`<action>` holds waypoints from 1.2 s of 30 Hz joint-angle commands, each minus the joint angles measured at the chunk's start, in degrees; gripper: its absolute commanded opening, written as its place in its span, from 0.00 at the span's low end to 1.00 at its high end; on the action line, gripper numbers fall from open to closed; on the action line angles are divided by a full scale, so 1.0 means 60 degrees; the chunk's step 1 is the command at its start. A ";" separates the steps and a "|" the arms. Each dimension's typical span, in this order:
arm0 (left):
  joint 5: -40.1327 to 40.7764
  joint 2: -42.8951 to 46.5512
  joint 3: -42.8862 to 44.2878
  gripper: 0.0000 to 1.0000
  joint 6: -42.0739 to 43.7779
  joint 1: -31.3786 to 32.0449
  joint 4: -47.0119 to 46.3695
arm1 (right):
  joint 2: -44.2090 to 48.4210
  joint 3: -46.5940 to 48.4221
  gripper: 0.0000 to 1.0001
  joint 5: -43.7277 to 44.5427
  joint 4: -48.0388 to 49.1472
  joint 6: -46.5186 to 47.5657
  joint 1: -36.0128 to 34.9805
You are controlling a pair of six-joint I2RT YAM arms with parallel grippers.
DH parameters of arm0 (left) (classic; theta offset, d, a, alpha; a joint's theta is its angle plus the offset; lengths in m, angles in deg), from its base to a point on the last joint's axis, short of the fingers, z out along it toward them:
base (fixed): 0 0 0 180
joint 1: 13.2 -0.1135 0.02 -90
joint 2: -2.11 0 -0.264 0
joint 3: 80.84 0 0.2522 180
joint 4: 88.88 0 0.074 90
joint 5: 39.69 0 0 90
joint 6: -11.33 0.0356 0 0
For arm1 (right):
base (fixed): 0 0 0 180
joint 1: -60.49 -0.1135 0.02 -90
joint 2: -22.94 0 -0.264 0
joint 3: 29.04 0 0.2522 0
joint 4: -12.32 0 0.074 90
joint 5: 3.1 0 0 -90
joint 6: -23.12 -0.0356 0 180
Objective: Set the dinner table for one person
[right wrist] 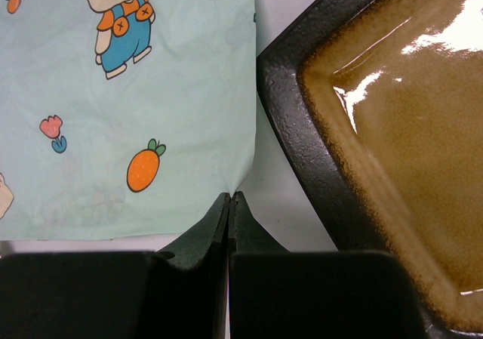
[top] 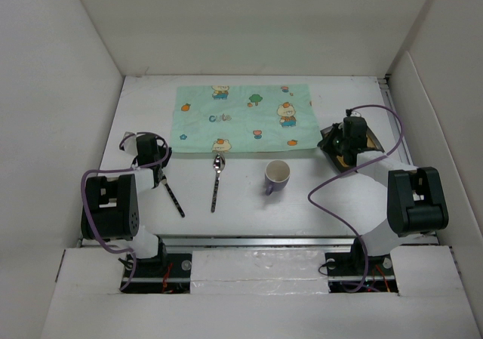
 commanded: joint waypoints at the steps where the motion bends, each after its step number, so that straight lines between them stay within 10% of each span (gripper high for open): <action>1: 0.0219 0.0648 -0.0170 0.00 -0.0110 -0.0041 -0.0049 | 0.0610 -0.0356 0.00 0.0268 0.0370 -0.0169 0.0071; 9: 0.0394 0.1264 -0.0493 0.03 -0.0125 0.0061 0.0375 | 0.1401 -0.0972 0.19 0.0546 0.0328 -0.0302 0.0071; 18: 0.0060 0.3269 -0.0757 0.30 -0.0271 0.0354 0.0874 | 0.3536 -0.0505 0.45 0.0869 -0.0829 0.0020 -0.0278; 21: -0.0423 0.3958 -0.0830 0.28 -0.0199 0.0354 0.0800 | 0.4183 -0.0357 0.39 0.1337 -0.1240 0.0371 -0.0806; 22: -0.0527 0.4308 -0.0859 0.22 -0.0097 0.0470 0.0757 | 0.4504 -0.0284 0.16 0.1410 -0.1719 0.0459 -0.1272; 24: -0.0572 0.4661 -0.0801 0.17 0.0269 0.1009 0.0916 | 0.4828 -0.0327 0.00 0.1688 -0.2045 0.0781 -0.1786; 30: -0.1960 0.6448 0.0647 0.09 0.1745 0.2565 0.2102 | 0.6234 -0.1629 0.00 0.3649 -0.2515 0.0140 -0.2626; 36: -0.4039 0.8178 0.2245 0.20 0.3740 0.2566 0.4504 | 0.6150 -0.2684 0.26 0.1854 -0.1755 -0.1340 0.0925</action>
